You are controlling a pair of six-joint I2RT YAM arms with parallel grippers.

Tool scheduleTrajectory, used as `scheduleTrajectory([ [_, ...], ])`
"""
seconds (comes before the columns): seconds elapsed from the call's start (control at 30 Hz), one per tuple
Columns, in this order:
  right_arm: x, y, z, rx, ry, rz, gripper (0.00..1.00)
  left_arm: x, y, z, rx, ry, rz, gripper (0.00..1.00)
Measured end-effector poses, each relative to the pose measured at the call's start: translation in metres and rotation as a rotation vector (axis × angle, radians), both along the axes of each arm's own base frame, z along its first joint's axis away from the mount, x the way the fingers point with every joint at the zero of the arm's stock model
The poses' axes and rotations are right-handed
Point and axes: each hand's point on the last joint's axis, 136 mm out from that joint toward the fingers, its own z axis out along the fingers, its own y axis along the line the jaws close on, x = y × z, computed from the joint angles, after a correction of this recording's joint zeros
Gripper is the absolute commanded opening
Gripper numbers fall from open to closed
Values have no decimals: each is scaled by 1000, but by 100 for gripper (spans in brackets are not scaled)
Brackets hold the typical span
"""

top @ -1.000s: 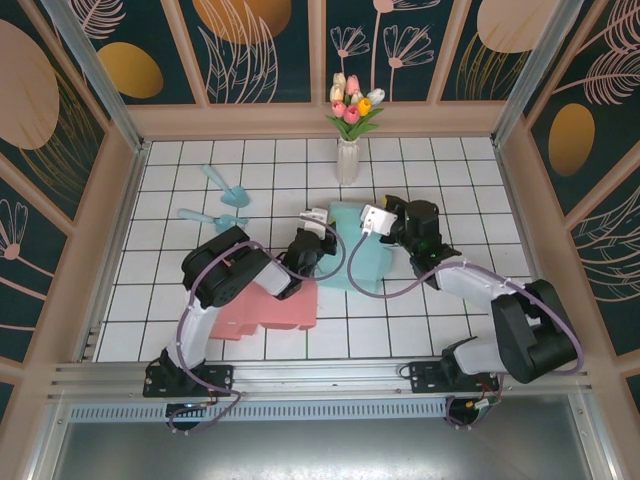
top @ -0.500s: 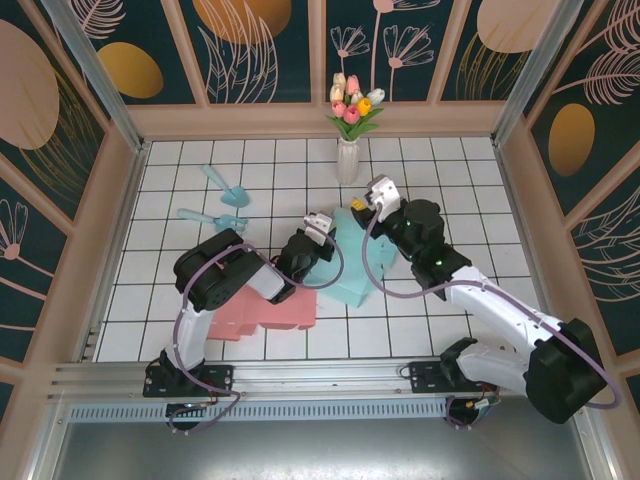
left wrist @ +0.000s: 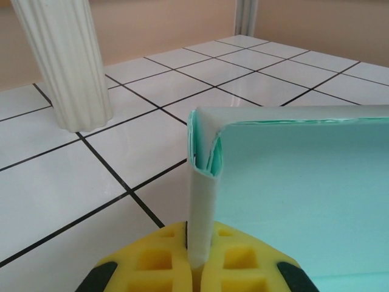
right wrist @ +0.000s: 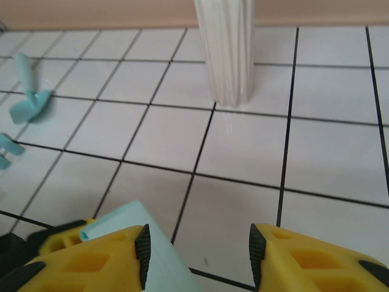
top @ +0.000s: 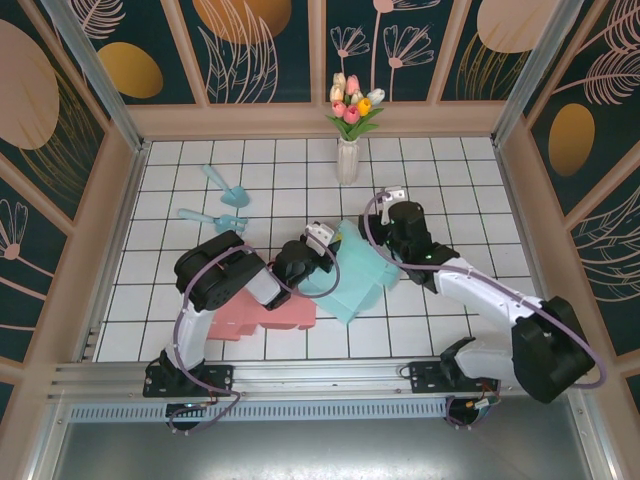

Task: Fold the paper box

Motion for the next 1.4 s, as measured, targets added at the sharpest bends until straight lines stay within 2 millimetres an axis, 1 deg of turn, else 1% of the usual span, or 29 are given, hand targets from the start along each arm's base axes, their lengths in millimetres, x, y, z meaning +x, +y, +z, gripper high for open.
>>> scheduleTrajectory([
  [0.13,3,-3,-24,-33,56,-24,49,3,1,-1,-5,5,19,4],
  [0.27,4,-4,-39,-52,91,-31,49,5,1,-3,-7,10,25,9],
  [0.33,5,-4,-47,-60,110,-33,49,6,2,-5,-8,14,33,16],
  [0.4,6,-3,-47,-55,105,-32,49,8,2,-5,-13,16,47,17],
  [0.47,7,-1,-47,-51,105,-27,49,10,1,-5,-19,19,52,22],
  [0.7,7,0,-48,-47,104,-28,49,13,-1,-3,-43,28,57,24],
  [0.8,8,0,-48,-48,103,-28,49,18,-1,1,-51,25,81,24],
  [0.97,8,0,-47,-47,102,-28,49,24,-1,5,-70,29,115,24],
  [1.07,8,0,-47,-47,102,-27,49,25,-2,5,-81,36,123,20],
  [1.13,8,0,-47,-49,99,-26,49,27,-4,4,-89,43,130,13],
  [1.2,10,-1,-45,-44,90,-32,49,29,-3,4,-90,45,143,0],
  [1.27,12,-1,-42,-40,79,-36,49,31,-2,4,-98,51,164,0],
  [1.4,13,-2,-42,-42,77,-40,49,36,-1,4,-99,56,197,0],
])
